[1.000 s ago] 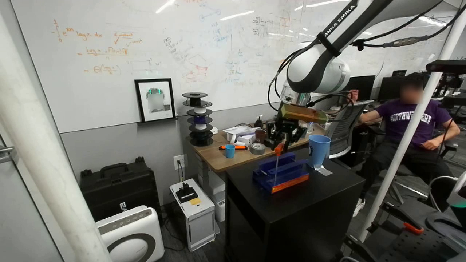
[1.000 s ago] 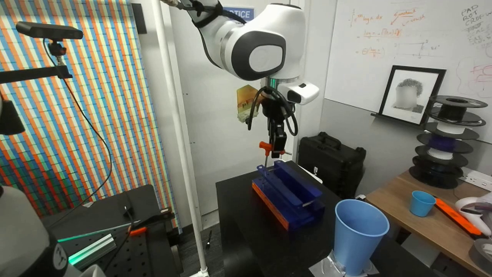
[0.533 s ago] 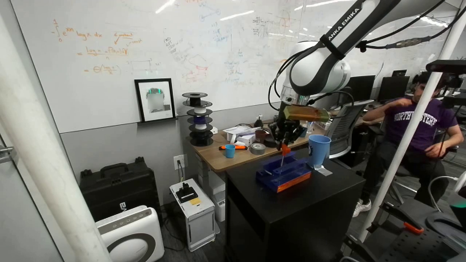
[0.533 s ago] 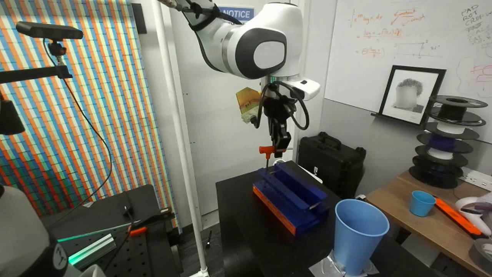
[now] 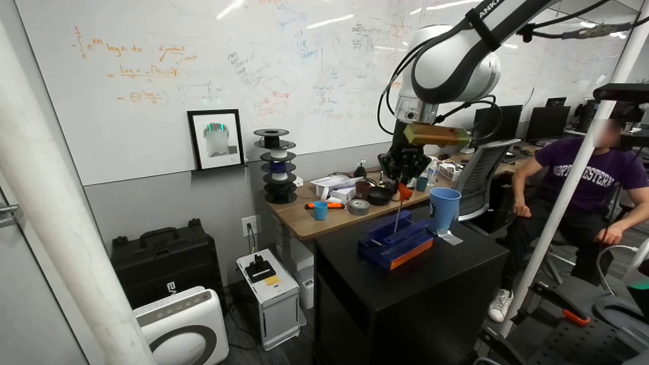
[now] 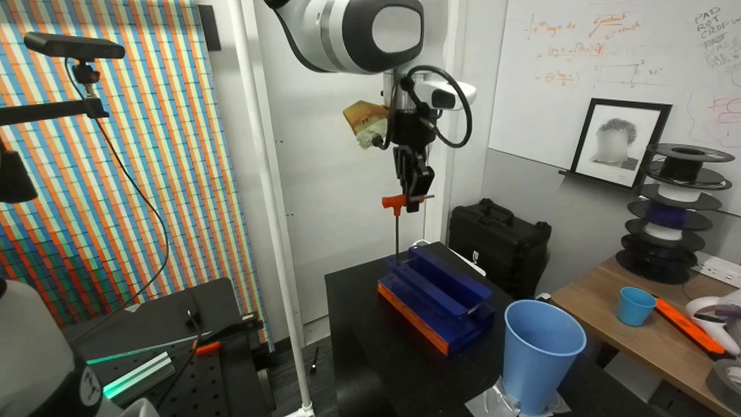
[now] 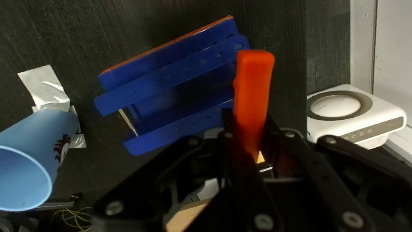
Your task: Pick up the orange object tool and put it in the cup
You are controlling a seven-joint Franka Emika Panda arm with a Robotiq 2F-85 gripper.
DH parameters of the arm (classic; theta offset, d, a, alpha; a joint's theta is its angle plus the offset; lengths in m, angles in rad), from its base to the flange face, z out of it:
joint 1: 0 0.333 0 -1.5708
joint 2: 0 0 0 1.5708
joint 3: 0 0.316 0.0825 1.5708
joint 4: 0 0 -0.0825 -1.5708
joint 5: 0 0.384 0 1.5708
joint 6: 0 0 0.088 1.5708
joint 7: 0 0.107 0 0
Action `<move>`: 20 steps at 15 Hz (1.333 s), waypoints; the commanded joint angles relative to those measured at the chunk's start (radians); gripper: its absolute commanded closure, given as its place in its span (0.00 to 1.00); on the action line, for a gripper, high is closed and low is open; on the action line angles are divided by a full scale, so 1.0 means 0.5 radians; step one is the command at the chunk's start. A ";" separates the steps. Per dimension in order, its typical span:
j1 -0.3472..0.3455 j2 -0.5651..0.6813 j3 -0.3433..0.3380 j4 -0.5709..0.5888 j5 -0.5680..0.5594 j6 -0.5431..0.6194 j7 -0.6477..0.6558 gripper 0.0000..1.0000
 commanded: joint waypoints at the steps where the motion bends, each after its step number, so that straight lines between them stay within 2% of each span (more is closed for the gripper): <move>1: 0.003 -0.331 0.008 -0.076 0.029 -0.188 -0.051 0.91; 5: -0.117 -0.581 -0.037 -0.062 -0.110 -0.335 0.010 0.91; 8: -0.277 -0.634 -0.132 -0.029 -0.164 -0.374 -0.015 0.91; 14: -0.504 -0.374 -0.291 0.060 -0.224 -0.188 -0.019 0.92; 20: -0.552 -0.084 -0.336 0.179 -0.456 0.099 0.135 0.92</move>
